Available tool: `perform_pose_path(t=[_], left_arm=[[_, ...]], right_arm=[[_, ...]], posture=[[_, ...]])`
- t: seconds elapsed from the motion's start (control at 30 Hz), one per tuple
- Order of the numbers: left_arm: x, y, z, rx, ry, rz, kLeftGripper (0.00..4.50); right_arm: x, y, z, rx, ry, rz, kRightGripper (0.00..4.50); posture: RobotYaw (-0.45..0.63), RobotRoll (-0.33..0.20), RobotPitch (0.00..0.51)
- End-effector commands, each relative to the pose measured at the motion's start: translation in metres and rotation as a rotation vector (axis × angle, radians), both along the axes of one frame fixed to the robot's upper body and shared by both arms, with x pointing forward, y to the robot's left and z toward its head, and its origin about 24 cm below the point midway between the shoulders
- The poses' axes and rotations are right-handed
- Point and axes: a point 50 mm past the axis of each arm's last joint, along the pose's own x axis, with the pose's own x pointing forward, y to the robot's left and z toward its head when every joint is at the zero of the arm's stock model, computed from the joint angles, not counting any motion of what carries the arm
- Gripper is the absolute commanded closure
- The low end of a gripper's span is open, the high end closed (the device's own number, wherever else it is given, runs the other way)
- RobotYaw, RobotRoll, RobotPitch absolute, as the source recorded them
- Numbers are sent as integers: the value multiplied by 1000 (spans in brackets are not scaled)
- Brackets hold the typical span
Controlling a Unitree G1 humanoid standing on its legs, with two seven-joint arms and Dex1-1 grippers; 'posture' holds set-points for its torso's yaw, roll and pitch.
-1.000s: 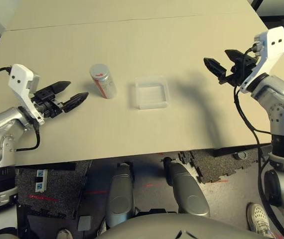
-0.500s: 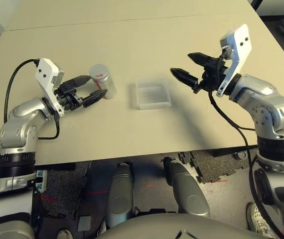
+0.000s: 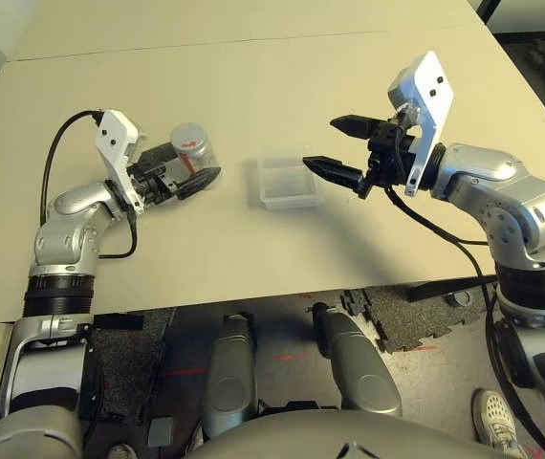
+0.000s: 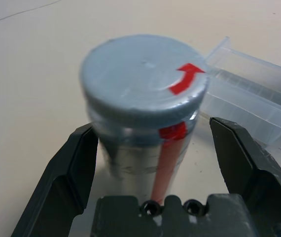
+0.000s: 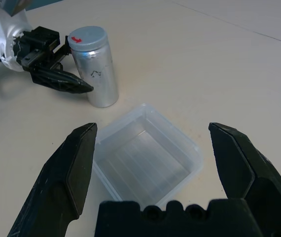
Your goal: Pour the medicine from the bottle into the box.
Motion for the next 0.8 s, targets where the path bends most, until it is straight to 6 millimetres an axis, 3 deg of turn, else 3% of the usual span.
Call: perform_pose_path(t=[0.03,0.73,0.8], left_arm=[[2,1,-7,18,19,7,25],[10,3,-24,47,25,57,25],[11,3,-24,47,25,60,377]], right_arm=[[-2,1,3,-17,-18,7,0],[3,1,11,-1,-50,-11,0],[3,0,12,-1,-52,-14,0]], posture=[[-35,0,205],[-49,0,198],[-52,0,198]])
